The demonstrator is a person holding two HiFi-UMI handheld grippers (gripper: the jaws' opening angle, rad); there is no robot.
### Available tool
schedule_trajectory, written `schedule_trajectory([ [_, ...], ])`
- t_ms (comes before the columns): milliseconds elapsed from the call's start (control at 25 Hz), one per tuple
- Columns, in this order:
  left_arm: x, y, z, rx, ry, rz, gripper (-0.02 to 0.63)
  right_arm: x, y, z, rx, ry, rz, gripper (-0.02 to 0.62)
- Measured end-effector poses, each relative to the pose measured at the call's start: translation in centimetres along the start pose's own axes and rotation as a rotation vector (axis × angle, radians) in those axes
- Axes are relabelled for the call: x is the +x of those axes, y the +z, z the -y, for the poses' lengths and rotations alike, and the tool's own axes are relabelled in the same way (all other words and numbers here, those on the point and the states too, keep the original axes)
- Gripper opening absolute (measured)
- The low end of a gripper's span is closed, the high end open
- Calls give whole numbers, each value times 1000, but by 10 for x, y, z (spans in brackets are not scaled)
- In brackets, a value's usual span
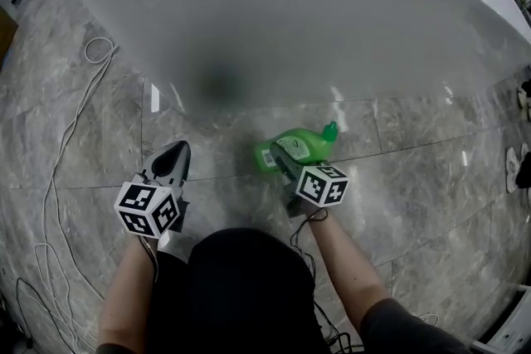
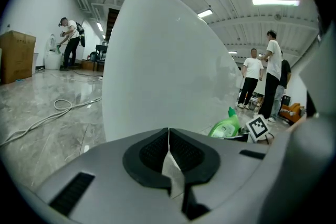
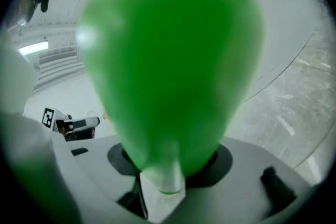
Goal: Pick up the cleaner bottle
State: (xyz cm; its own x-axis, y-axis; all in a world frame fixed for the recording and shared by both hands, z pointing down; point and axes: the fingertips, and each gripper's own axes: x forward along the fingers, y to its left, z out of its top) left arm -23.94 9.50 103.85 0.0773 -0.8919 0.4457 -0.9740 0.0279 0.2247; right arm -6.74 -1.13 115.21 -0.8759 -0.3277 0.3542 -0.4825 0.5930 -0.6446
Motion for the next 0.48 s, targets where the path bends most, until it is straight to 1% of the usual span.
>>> schedule_trajectory([
  [120, -8, 11, -1, 23, -7, 27, 15, -1, 16, -29, 28, 92, 21, 199],
  [280, -27, 26, 2, 1, -34, 70, 15, -3, 41, -74, 69, 197, 36, 199],
  [360, -35, 32, 5, 3, -33, 76, 15, -9, 53, -98, 97, 252, 37, 199],
  [480, -45, 44, 17, -10, -30, 79, 15, -21, 71, -131, 95, 306, 17, 199],
])
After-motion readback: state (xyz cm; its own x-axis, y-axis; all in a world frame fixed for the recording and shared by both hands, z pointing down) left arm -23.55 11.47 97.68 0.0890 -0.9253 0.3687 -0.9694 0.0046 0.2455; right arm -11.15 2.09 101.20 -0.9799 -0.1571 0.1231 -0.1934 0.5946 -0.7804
